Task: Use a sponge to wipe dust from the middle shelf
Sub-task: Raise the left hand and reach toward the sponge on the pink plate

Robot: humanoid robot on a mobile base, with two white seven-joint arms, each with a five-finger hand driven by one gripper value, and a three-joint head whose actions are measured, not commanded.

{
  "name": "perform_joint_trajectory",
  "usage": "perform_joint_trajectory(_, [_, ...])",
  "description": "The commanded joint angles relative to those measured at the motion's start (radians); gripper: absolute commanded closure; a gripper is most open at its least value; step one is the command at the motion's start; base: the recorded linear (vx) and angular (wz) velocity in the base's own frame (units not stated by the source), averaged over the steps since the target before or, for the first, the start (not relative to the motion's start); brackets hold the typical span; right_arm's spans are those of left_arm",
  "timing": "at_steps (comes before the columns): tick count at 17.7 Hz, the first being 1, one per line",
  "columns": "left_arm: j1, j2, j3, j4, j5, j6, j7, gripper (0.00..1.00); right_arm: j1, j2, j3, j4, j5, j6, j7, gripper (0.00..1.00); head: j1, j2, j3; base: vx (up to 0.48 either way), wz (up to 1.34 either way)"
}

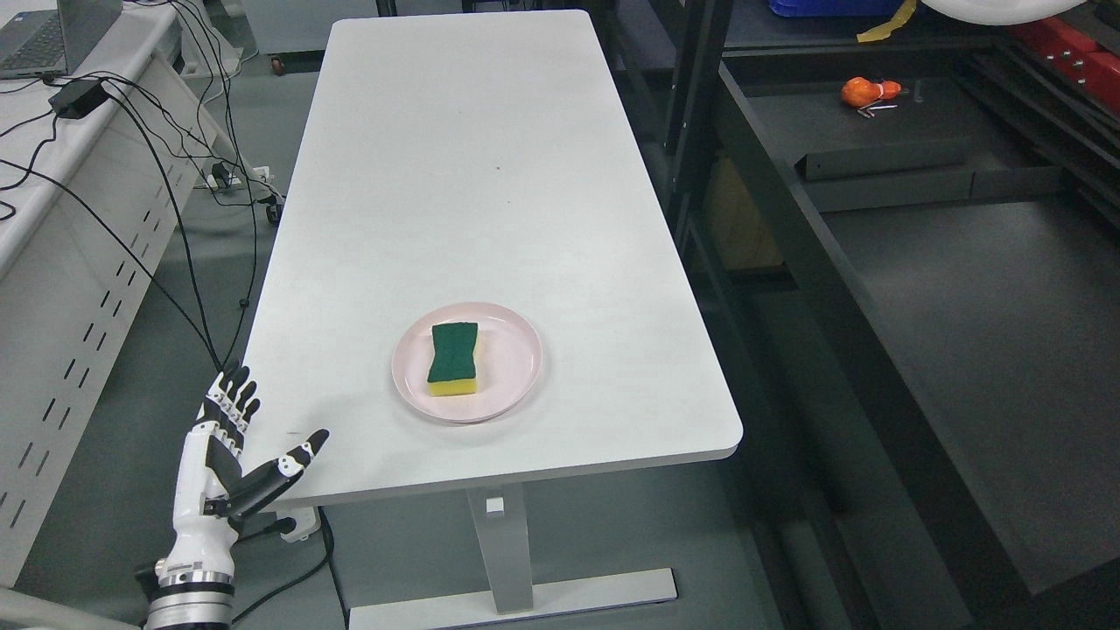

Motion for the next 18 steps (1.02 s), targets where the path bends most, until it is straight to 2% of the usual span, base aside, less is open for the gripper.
perform_joint_trajectory(1, [0.002, 0.016, -0.002, 0.005, 0.000, 0.005, -0.001, 0.01, 0.000, -0.017, 0.000, -0.017, 0.000, 0.000, -0.001, 0.00, 0.0000, 0.000, 0.000, 0.000, 0.00])
perform_joint_trajectory(6, [-0.018, 0.035, -0.002, 0.013, -0.003, -0.016, -0.002, 0.01, 0.000, -0.017, 0.000, -0.017, 0.000, 0.000, -0.001, 0.00, 0.0000, 0.000, 0.000, 0.000, 0.00])
perform_joint_trajectory(7, [-0.055, 0.085, 0.000, 0.036, -0.008, -0.056, -0.002, 0.01, 0.000, -0.017, 0.000, -0.017, 0.000, 0.000, -0.001, 0.00, 0.0000, 0.000, 0.000, 0.000, 0.00])
perform_joint_trajectory(9, [-0.121, 0.234, -0.002, 0.153, -0.064, -0.168, -0.002, 0.02, 0.000, -0.017, 0.001, -0.017, 0.000, 0.000, -0.001, 0.00, 0.0000, 0.000, 0.000, 0.000, 0.00])
perform_joint_trajectory(12, [-0.239, 0.469, -0.012, 0.388, -0.318, -0.338, -0.043, 0.02, 0.000, -0.017, 0.000, -0.017, 0.000, 0.000, -0.001, 0.00, 0.0000, 0.000, 0.000, 0.000, 0.00])
perform_joint_trajectory(13, [-0.280, 0.504, -0.012, 0.436, -0.395, -0.380, -0.097, 0.02, 0.000, -0.017, 0.000, -0.017, 0.000, 0.000, -0.001, 0.00, 0.0000, 0.000, 0.000, 0.000, 0.00])
perform_joint_trajectory(16, [-0.403, 0.531, -0.020, 0.490, -0.683, -0.464, -0.247, 0.02, 0.000, -0.017, 0.000, -0.017, 0.000, 0.000, -0.001, 0.00, 0.0000, 0.000, 0.000, 0.000, 0.00])
perform_joint_trajectory(18, [-0.475, 0.534, -0.083, 0.490, -0.880, -0.542, -0.354, 0.02, 0.001, -0.017, 0.000, -0.017, 0.000, 0.000, -0.001, 0.00, 0.0000, 0.000, 0.000, 0.000, 0.00])
